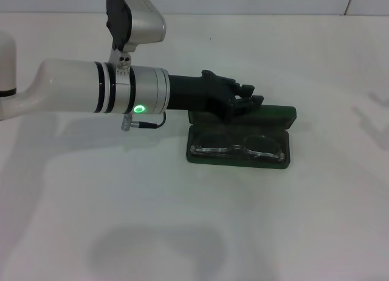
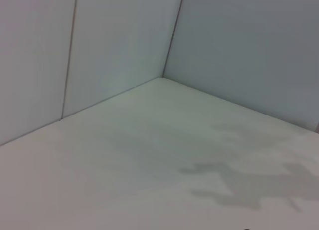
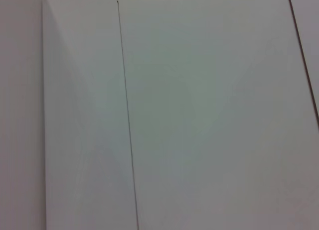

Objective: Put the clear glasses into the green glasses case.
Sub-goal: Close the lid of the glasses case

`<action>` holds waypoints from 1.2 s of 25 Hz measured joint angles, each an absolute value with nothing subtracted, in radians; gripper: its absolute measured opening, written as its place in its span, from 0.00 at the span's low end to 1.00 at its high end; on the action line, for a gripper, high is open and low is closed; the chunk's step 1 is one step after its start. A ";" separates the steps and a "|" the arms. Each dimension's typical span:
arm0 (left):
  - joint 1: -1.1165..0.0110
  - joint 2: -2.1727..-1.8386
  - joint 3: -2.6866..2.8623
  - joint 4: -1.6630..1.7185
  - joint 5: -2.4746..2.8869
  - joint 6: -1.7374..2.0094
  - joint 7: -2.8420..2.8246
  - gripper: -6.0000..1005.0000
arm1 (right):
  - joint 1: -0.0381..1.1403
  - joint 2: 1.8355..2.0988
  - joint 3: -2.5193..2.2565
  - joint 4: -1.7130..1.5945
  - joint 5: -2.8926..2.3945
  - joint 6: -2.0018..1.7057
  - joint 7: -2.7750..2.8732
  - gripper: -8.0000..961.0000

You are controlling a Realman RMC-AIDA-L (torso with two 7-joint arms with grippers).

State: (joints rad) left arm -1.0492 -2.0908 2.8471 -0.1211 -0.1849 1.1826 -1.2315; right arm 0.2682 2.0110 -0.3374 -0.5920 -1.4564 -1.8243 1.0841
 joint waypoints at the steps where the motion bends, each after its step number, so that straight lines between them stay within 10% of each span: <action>1: -1.049 -2.091 2.847 -0.121 -0.184 1.183 -1.232 0.27 | 0.269 2.011 -0.337 -0.592 -1.457 -1.824 1.084 0.50; 30: -1.017 -2.091 2.845 -0.121 -0.170 1.184 -1.236 0.22 | 0.275 2.011 -0.337 -0.582 -1.457 -1.830 1.071 0.54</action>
